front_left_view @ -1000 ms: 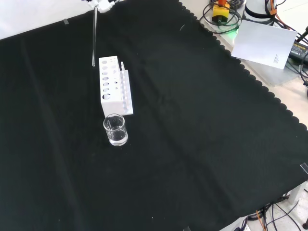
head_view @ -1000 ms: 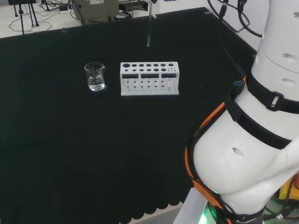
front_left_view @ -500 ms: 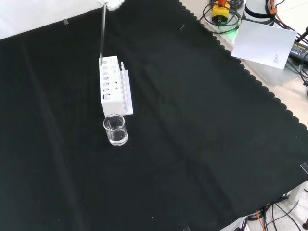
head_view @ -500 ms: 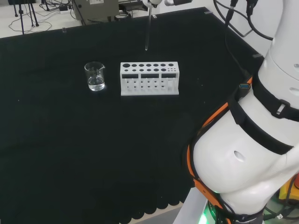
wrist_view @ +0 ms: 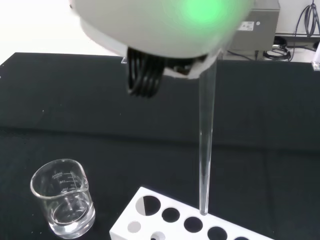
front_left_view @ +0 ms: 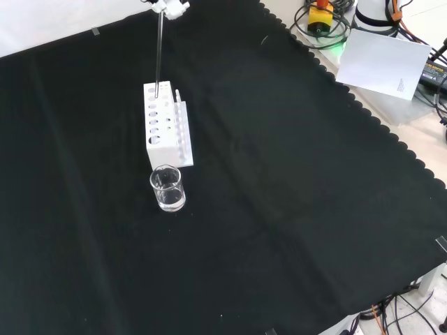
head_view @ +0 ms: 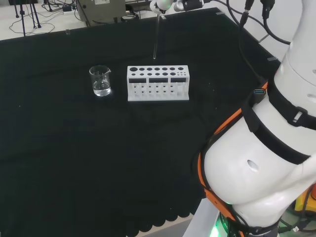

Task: Put the glass rod back on the white test tube rack.

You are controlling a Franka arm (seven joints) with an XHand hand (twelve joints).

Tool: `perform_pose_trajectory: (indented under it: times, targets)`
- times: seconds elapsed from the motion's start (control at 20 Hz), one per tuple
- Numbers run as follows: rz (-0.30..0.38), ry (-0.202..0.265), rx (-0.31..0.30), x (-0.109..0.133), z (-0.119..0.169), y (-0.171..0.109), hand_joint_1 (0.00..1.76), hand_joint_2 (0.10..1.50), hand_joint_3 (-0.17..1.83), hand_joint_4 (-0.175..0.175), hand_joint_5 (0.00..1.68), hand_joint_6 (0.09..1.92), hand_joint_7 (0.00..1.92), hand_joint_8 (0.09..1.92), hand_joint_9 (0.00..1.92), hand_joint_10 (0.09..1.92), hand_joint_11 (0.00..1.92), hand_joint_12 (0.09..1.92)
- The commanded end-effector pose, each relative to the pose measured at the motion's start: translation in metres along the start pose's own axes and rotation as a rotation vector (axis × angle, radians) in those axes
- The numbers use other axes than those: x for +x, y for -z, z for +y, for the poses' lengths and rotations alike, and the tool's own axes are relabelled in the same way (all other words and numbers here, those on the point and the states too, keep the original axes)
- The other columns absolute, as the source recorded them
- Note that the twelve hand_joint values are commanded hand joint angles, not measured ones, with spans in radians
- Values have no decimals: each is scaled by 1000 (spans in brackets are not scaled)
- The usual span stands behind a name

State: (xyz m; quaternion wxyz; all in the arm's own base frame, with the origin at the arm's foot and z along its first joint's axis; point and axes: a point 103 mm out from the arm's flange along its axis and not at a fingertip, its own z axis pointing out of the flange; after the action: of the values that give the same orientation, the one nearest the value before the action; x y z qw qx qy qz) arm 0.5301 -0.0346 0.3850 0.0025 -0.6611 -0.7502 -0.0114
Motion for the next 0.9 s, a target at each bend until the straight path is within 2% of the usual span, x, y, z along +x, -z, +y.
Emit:
perform_pose_trajectory:
  times: [0.05,0.25,0.9]
  targets:
    - [3,9,32,1,11,-21,1228,460,954,-175,1370,642,1628,873,1828,676,1260,763]
    - [19,17,42,4,23,-26,1228,460,954,-175,1370,642,1628,874,1828,676,1260,763]
    - [40,22,42,5,38,-36,1228,460,955,-175,1369,643,1629,874,1828,677,1260,762]
